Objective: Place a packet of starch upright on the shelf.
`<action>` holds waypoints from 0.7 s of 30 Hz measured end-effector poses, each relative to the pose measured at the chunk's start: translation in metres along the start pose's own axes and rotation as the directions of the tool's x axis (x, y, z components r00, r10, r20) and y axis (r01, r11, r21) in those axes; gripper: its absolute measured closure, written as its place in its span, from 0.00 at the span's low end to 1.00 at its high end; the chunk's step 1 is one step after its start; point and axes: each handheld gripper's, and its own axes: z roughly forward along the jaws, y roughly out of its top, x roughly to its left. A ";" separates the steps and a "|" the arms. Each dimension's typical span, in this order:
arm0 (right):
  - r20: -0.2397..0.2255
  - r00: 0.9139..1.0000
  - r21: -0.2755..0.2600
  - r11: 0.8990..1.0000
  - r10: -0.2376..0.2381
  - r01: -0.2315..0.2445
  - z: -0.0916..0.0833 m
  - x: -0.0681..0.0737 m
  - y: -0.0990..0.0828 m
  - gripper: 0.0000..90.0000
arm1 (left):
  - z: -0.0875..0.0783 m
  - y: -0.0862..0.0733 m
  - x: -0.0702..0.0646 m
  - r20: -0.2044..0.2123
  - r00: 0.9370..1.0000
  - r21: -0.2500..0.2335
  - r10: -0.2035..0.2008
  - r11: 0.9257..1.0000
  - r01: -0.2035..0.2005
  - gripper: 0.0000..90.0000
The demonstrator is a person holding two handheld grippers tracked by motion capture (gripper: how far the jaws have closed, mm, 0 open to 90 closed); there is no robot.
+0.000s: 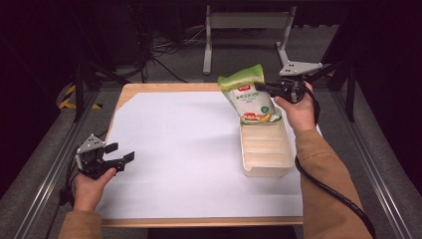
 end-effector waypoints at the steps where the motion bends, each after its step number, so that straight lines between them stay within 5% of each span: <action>1: 0.000 1.000 0.000 1.000 0.000 0.000 0.000 0.000 0.000 0.99 | 0.000 0.000 0.000 0.000 1.000 0.000 0.000 1.000 0.000 0.28; 11: -0.020 0.999 0.020 0.999 0.030 -0.030 0.012 -0.008 -0.020 0.99 | 0.001 0.000 0.001 0.001 1.000 0.006 0.000 1.000 0.000 0.28; 21: -0.008 0.997 0.009 0.997 0.076 -0.076 0.004 -0.017 -0.036 0.99 | 0.002 0.000 0.000 0.002 1.000 0.009 -0.001 1.000 0.001 0.27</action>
